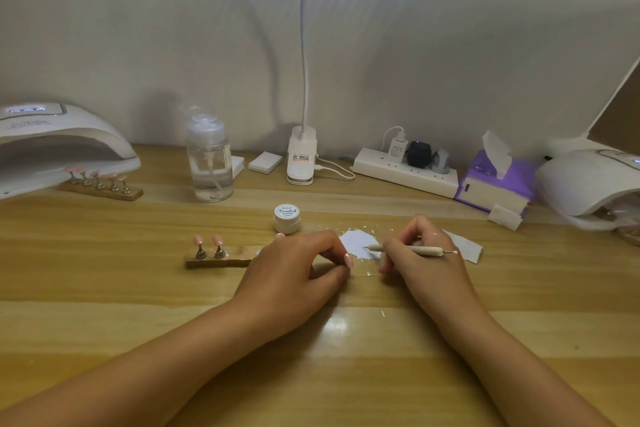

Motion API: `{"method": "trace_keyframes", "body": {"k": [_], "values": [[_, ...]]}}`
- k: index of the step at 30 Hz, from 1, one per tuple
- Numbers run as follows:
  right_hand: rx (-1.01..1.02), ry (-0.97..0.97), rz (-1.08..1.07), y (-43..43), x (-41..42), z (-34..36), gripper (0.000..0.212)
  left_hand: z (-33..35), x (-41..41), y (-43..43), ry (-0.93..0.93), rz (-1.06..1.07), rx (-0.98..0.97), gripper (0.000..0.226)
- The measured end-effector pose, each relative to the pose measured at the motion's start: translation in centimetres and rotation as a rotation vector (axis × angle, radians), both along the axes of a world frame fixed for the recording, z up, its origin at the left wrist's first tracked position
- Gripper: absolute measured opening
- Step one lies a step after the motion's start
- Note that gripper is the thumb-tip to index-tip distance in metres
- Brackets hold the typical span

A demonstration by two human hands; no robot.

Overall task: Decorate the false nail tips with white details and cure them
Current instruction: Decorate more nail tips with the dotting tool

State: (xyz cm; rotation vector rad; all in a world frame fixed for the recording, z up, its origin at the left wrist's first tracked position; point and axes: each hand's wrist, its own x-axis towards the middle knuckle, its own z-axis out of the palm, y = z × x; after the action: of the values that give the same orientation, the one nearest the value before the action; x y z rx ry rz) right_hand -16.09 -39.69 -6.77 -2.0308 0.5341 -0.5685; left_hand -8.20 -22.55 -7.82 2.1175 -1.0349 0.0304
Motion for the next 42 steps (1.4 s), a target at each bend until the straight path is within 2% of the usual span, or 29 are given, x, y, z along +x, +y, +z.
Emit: {"method": "trace_keyframes", "body": {"k": [4, 7, 10, 14, 19, 28, 36, 42], "values": [[0.034, -0.012, 0.013, 0.0, -0.1, 0.0, 0.019, -0.1, 0.1, 0.1, -0.023, -0.009, 0.001, 0.007], [0.133, -0.176, -0.045, -0.1, -0.2, 0.4, 0.018, -0.1, 0.1, 0.1, -0.04, -0.013, 0.001, 0.01], [0.237, -0.264, -0.002, 0.2, -0.4, 0.7, 0.013, -0.1, 0.2, 0.1, -0.036, -0.01, -0.007, 0.01], [0.345, -0.268, 0.014, 0.9, -0.5, 0.6, 0.015, 0.0, 0.2, 0.1, -0.04, -0.022, -0.013, 0.009], [0.356, -0.203, -0.016, 0.9, -0.2, 0.1, 0.014, 0.0, 0.0, 0.0, -0.029, -0.023, -0.002, 0.013], [0.484, -0.26, -0.04, 1.9, -0.9, 0.5, 0.017, -0.1, 0.3, 0.1, 0.008, -0.023, -0.023, 0.014], [0.39, -0.201, 0.014, 3.0, -0.8, 0.4, 0.031, -0.1, 0.3, 0.0, 0.019, -0.023, -0.021, 0.012], [0.4, -0.175, 0.083, 3.2, -0.9, 0.5, 0.022, 0.2, 0.0, -0.1, 0.015, -0.024, -0.035, 0.021]]}}
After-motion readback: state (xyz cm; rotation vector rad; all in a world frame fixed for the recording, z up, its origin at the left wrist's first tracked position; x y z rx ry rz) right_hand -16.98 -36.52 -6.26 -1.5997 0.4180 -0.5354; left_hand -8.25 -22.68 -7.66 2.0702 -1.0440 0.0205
